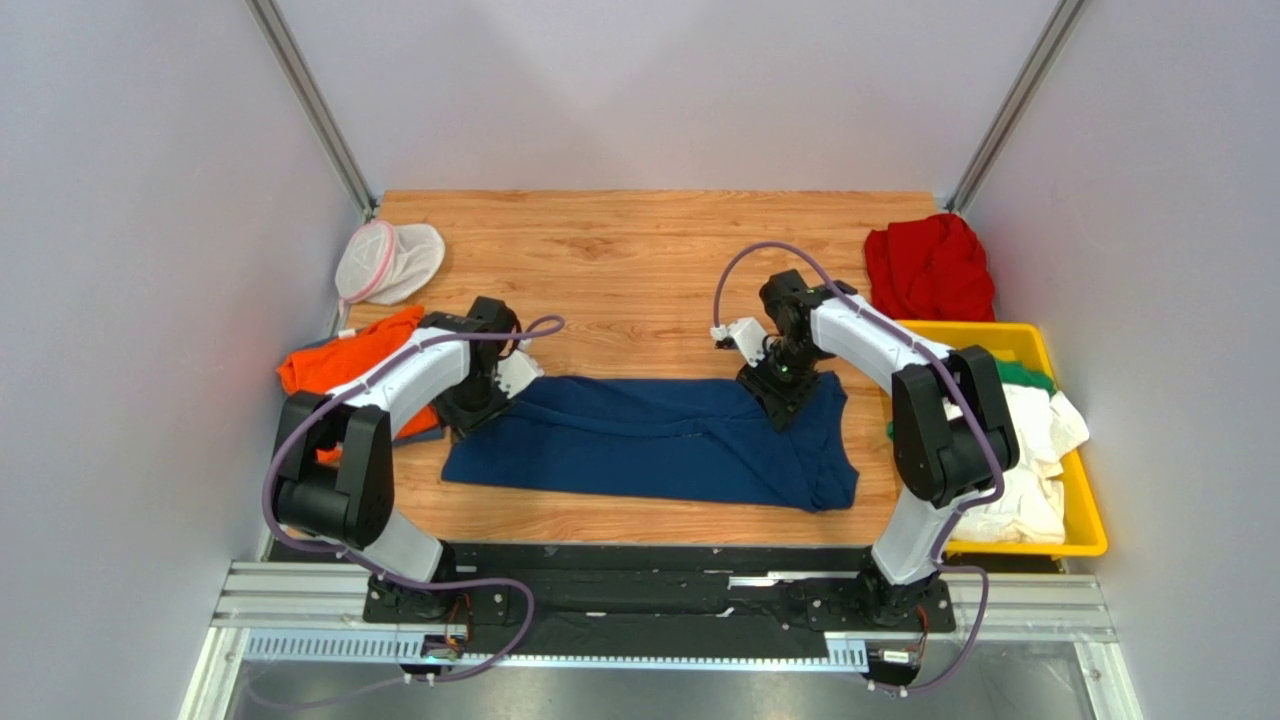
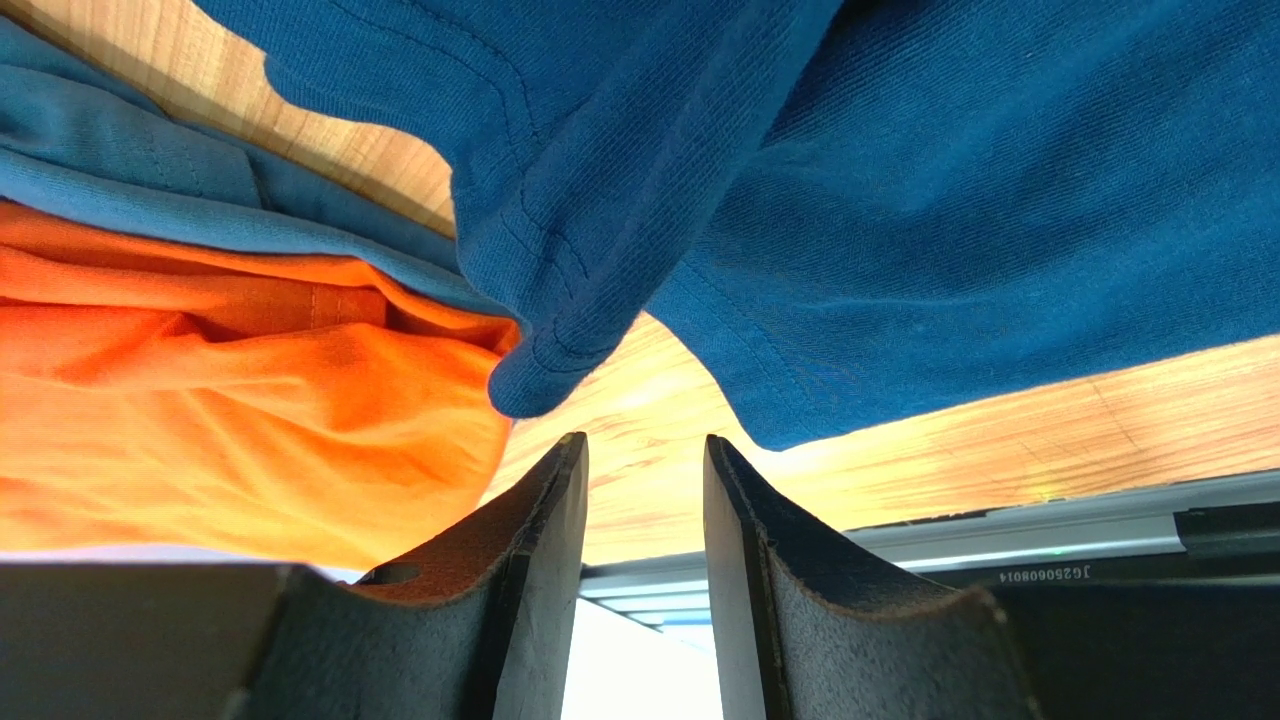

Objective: Fold and stack the t-shirts
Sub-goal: Fold the tshirt

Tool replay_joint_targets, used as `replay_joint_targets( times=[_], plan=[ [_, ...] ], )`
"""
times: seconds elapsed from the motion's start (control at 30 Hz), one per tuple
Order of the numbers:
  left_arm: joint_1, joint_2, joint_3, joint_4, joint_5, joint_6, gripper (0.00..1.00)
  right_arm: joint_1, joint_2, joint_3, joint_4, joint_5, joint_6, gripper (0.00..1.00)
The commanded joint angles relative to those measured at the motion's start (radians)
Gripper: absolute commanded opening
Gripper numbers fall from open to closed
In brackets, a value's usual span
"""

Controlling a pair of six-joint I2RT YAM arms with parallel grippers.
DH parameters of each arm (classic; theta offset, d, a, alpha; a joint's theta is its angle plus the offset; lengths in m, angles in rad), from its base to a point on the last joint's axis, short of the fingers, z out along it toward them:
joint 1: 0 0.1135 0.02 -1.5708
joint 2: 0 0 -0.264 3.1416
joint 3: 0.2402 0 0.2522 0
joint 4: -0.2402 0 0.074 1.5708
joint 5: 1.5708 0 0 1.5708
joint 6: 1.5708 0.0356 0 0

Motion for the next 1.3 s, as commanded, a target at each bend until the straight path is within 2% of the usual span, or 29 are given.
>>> replay_joint_targets(
  times=[0.0,0.07,0.1,0.27,0.4,0.6,0.8,0.87,0.9,0.97,1.0,1.1,1.27],
  plan=[
    [-0.002,-0.011,0.009,0.008,-0.011,-0.001,0.43,0.007,0.006,0.026,0.027,-0.025,-0.013,0.28],
    [-0.002,-0.004,0.015,0.008,-0.013,0.000,0.42,0.010,-0.001,0.023,0.024,-0.025,-0.010,0.20],
    [-0.002,-0.001,0.023,0.008,-0.013,-0.002,0.42,0.012,-0.007,0.018,0.019,-0.026,-0.010,0.12],
    [-0.002,0.019,0.047,0.000,0.000,-0.010,0.41,0.041,-0.065,0.014,-0.019,-0.035,0.003,0.01],
    [-0.002,0.033,0.066,0.000,0.004,-0.011,0.41,0.087,-0.128,0.011,-0.068,-0.048,0.026,0.00],
    [-0.002,0.044,0.089,-0.005,0.004,-0.013,0.41,0.231,-0.196,-0.002,-0.111,-0.048,0.090,0.00],
    [-0.002,0.044,0.101,-0.012,0.001,-0.013,0.41,0.364,-0.196,-0.025,-0.096,-0.040,0.153,0.00],
    [-0.002,0.038,0.099,-0.014,0.003,-0.013,0.41,0.399,-0.178,-0.031,-0.080,-0.031,0.164,0.04],
    [-0.002,0.035,0.098,-0.014,0.003,-0.013,0.41,0.409,-0.172,-0.037,-0.076,-0.025,0.170,0.15],
    [-0.002,0.030,0.093,-0.015,0.003,-0.011,0.41,0.424,-0.149,-0.040,-0.065,-0.006,0.173,0.26],
    [-0.002,0.029,0.089,-0.015,0.003,-0.011,0.41,0.426,-0.144,-0.042,-0.062,0.000,0.173,0.37],
    [-0.002,0.019,0.081,-0.014,0.001,-0.010,0.40,0.426,-0.144,-0.046,-0.051,0.021,0.173,0.43],
    [-0.002,0.009,0.075,-0.011,0.000,-0.007,0.40,0.423,-0.174,-0.071,-0.036,0.115,0.159,0.46]
  ],
)
